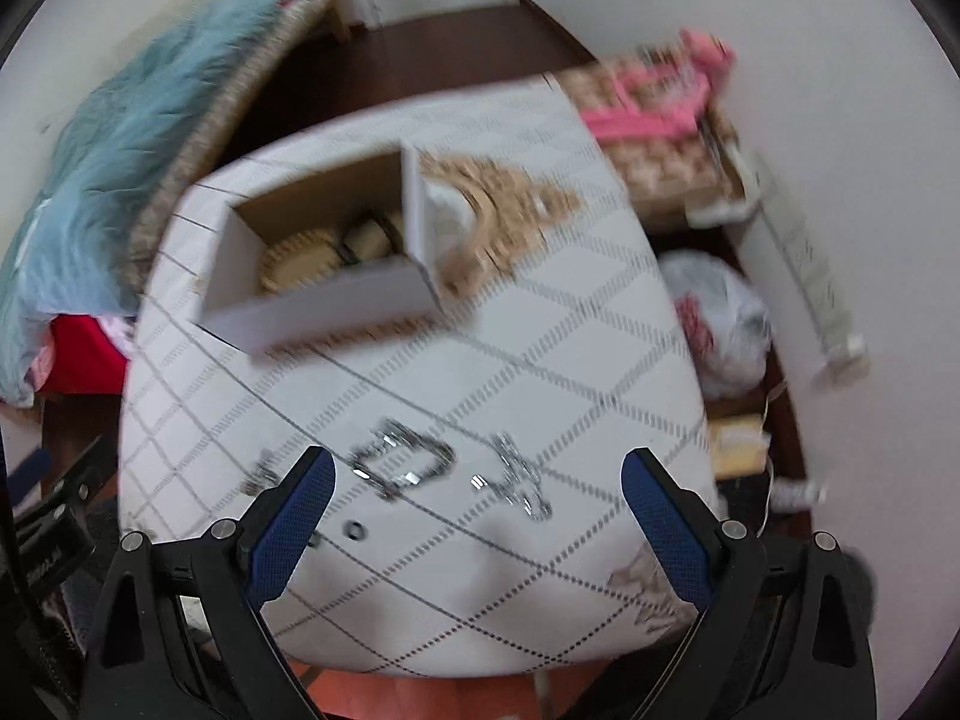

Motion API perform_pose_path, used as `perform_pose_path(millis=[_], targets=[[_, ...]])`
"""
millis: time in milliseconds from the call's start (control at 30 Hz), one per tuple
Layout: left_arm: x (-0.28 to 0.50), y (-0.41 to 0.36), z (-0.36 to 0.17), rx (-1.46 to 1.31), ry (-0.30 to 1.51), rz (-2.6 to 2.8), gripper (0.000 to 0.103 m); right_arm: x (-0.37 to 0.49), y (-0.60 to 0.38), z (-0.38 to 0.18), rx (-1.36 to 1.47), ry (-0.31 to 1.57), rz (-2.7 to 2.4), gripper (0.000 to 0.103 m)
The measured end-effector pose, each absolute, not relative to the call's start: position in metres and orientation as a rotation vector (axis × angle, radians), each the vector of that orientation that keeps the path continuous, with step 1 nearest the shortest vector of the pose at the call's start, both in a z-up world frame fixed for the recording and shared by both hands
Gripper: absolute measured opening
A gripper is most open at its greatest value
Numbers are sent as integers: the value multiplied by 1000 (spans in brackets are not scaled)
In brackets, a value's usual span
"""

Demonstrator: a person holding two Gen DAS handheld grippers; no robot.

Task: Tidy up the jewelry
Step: 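Grasp the silver chain bracelet with the right tool while the left tool grasps a small silver charm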

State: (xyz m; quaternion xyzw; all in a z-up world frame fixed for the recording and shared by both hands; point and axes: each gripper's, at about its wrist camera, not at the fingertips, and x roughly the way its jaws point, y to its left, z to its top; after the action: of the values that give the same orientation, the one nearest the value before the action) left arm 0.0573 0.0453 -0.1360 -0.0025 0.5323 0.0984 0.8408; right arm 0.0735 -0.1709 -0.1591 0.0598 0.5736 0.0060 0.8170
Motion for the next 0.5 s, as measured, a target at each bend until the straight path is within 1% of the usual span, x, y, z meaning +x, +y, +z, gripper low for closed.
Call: perform_pose_path(millis=[133, 267, 400, 433, 500], targets=[[51, 47, -168, -5, 1188, 230, 100, 72, -184, -199, 198, 1279, 16, 97], [50, 55, -187, -13, 1227, 260, 100, 82, -168, -226, 165, 1292, 65, 78], [48, 67, -198, -43, 1250, 280, 100, 97, -146, -243, 73, 1302, 79, 67], [47, 69, -200, -46, 1253, 286, 100, 100, -141, -249, 45, 1309, 78, 62], [46, 72, -205, -53, 1261, 291, 100, 105, -132, -255, -26, 1306, 54, 58]])
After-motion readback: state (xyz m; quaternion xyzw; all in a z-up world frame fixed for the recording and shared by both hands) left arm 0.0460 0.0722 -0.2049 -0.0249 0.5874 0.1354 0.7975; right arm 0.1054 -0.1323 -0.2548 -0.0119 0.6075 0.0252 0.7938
